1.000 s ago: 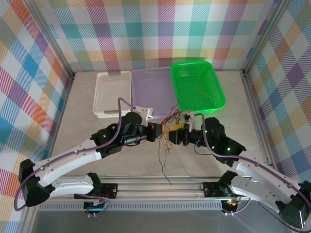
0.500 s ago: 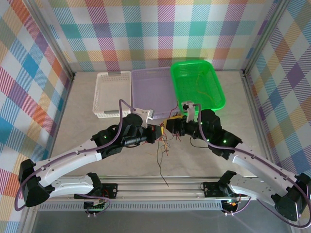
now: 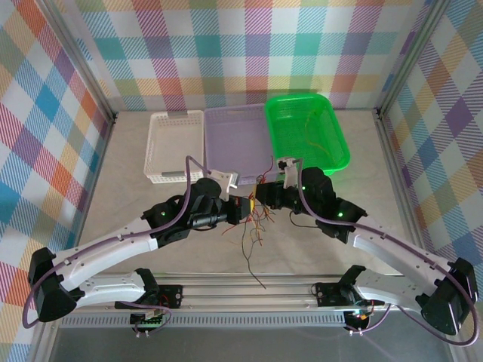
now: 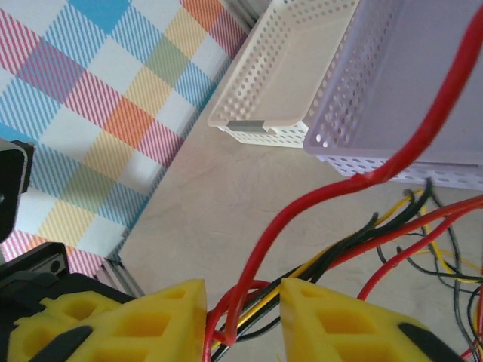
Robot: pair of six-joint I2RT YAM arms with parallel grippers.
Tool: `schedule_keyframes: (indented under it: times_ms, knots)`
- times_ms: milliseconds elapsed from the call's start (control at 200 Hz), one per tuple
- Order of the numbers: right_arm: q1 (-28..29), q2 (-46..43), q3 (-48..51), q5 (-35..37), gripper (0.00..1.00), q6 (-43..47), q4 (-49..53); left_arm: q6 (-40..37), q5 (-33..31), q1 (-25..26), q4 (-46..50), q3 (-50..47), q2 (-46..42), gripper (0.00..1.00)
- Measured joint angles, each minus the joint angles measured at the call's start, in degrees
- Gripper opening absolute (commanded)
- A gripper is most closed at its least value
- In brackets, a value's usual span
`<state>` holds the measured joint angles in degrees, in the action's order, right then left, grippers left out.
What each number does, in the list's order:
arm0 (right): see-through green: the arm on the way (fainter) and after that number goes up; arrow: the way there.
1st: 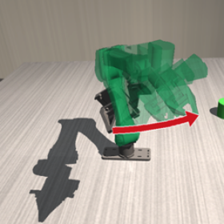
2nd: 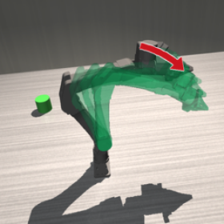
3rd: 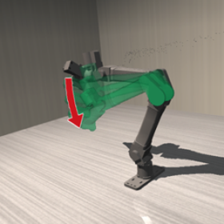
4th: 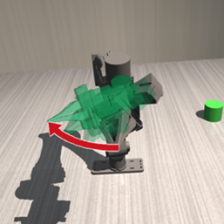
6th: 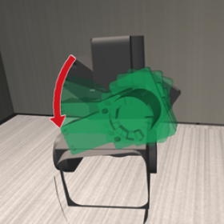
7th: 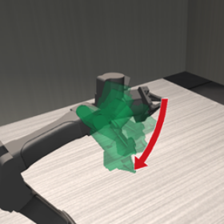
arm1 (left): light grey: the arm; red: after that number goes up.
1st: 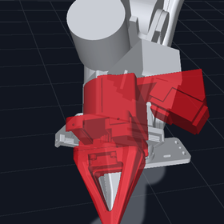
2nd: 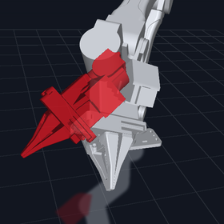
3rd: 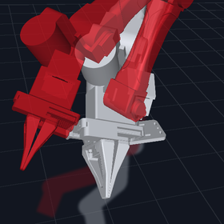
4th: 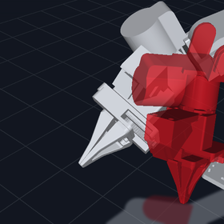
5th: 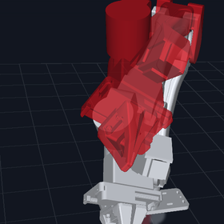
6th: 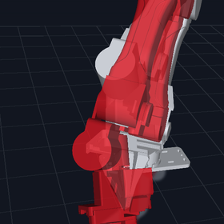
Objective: Untangle the cables
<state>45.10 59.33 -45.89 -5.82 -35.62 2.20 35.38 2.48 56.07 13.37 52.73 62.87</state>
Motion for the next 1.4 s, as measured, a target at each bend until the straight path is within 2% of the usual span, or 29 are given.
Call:
schedule_keyframes:
  times_ms: [110, 175, 600, 630, 660, 695, 725, 765, 915, 1070, 1220, 1400]
  knots:
    - [0.26, 0.31, -0.15, 0.07, 0.12, -0.17, 0.0, -0.09, 0.09, 0.0, 0.02, -0.44, -0.04, 0.0]
    - [0.26, 0.04, -0.31, 0.39, 0.0, -0.04, 0.04, -0.26, 0.07, 0.0, 0.04, -0.79, -0.15, 0.0]
    - [1.86, -8.31, -0.33, 3.17, 0.0, 0.48, 6.88, -1.77, 1.81, 0.11, -1.9, -2.36, -4.66, 0.0]
    - [1.86, -9.01, -0.33, 3.28, 0.11, 0.5, 7.43, -1.77, 1.97, 0.11, -2.25, -2.4, -4.81, 0.0]
    - [1.86, -9.7, -0.33, 3.3, 0.29, 0.5, 7.89, -1.77, 2.12, 0.11, -2.78, -2.43, -4.94, 0.0]
    - [1.86, -10.47, -0.33, 3.54, 0.41, 0.52, 8.35, -1.75, 2.12, 0.15, -3.1, -2.45, -5.01, 0.0]
    - [1.64, -11.23, -0.31, 4.04, 0.48, 0.92, 8.85, -1.7, 1.73, 0.13, -2.69, -2.62, -5.29, 0.0]
    - [1.09, -12.24, -0.31, 4.39, 0.52, 1.44, 9.53, -1.62, 1.07, 0.04, -1.95, -2.91, -5.68, 0.0]
    - [0.33, -14.19, 0.85, 2.64, 0.51, 3.08, 8.81, -0.59, -0.63, 0.0, -0.94, -3.15, -5.95, 0.0]
    - [0.33, -16.15, 8.48, -3.41, 0.49, 3.28, 3.3, 0.22, -1.44, 0.0, -1.46, -3.15, -5.97, 0.0]
    - [0.92, -14.08, 13.77, -9.09, 0.49, 3.32, -2.47, 1.03, -1.7, 0.0, -1.51, -3.15, -5.95, 0.0]
    - [3.43, -11.74, 16.28, -11.21, 0.48, 3.72, -8.37, 1.42, -1.95, 0.0, -1.64, -3.15, -5.92, 0.0]
